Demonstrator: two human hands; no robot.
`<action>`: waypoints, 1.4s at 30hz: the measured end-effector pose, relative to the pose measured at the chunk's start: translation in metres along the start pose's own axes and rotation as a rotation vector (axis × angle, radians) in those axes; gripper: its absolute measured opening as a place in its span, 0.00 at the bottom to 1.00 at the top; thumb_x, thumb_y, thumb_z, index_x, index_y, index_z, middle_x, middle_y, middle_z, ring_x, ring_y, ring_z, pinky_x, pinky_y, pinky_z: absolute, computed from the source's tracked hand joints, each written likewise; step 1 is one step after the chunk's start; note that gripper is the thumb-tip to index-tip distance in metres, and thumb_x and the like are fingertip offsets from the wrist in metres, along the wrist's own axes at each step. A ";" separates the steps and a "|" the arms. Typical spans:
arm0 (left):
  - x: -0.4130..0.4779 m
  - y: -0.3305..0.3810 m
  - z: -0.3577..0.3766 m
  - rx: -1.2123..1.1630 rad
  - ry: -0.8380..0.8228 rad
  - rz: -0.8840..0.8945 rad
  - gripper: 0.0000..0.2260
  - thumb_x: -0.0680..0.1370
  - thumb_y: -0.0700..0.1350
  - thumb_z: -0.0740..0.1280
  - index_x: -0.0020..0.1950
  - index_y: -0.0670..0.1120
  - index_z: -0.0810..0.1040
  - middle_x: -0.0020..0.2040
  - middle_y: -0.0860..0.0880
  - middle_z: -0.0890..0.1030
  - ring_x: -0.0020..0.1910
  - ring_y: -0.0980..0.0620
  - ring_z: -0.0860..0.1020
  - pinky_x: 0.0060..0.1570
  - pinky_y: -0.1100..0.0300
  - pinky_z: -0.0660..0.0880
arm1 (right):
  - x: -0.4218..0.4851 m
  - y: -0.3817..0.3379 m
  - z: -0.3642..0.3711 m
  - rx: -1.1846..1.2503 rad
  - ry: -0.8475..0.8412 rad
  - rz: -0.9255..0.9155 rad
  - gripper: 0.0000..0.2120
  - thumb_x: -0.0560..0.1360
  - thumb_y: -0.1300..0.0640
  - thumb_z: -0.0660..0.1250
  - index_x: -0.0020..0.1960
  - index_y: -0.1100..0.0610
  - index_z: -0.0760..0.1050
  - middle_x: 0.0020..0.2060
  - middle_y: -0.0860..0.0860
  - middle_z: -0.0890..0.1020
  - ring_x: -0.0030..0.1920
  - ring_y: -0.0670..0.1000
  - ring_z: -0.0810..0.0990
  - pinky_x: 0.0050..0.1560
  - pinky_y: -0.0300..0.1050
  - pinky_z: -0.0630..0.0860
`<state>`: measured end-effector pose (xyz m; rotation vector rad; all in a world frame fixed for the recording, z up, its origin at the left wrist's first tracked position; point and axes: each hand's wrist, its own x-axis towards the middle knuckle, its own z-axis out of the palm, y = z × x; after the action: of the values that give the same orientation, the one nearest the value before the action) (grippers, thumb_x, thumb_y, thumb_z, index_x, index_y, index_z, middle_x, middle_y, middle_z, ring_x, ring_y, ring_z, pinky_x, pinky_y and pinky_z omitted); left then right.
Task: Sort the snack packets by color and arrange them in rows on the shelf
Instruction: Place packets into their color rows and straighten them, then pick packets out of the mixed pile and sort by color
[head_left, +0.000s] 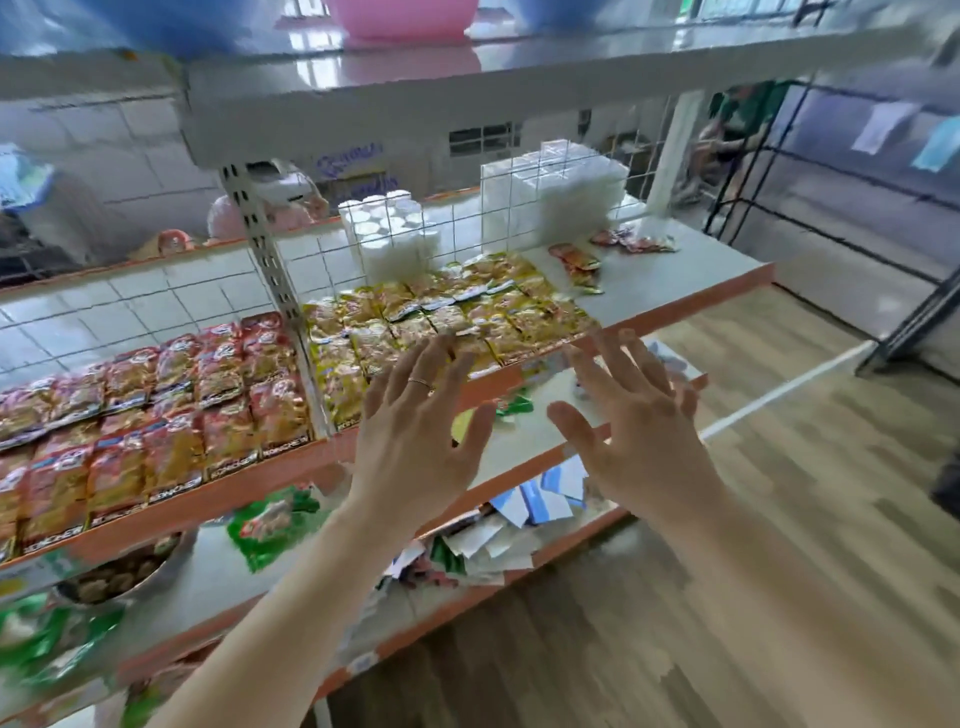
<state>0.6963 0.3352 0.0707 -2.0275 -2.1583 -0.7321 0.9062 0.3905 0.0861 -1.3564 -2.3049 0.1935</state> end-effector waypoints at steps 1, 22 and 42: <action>0.004 0.007 0.006 -0.001 -0.013 0.013 0.28 0.81 0.63 0.51 0.77 0.53 0.67 0.80 0.51 0.63 0.79 0.46 0.61 0.77 0.45 0.55 | -0.002 0.008 -0.001 0.010 0.003 0.020 0.34 0.76 0.31 0.46 0.77 0.44 0.63 0.80 0.45 0.57 0.80 0.51 0.51 0.75 0.65 0.48; 0.167 0.048 0.118 -0.145 -0.075 0.150 0.28 0.81 0.64 0.50 0.77 0.55 0.68 0.79 0.52 0.64 0.79 0.49 0.60 0.77 0.49 0.50 | 0.110 0.111 0.006 -0.094 -0.074 0.246 0.34 0.76 0.29 0.44 0.78 0.40 0.58 0.80 0.40 0.49 0.80 0.48 0.44 0.76 0.63 0.43; 0.251 0.104 0.179 -0.108 -0.046 0.049 0.28 0.81 0.64 0.51 0.75 0.52 0.71 0.79 0.49 0.66 0.78 0.46 0.62 0.76 0.43 0.57 | 0.184 0.227 0.005 -0.031 -0.081 0.149 0.37 0.74 0.27 0.41 0.77 0.40 0.61 0.80 0.42 0.53 0.80 0.48 0.47 0.75 0.65 0.47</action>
<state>0.8135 0.6370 0.0381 -2.1626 -2.1283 -0.8199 1.0080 0.6637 0.0614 -1.5639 -2.2816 0.2650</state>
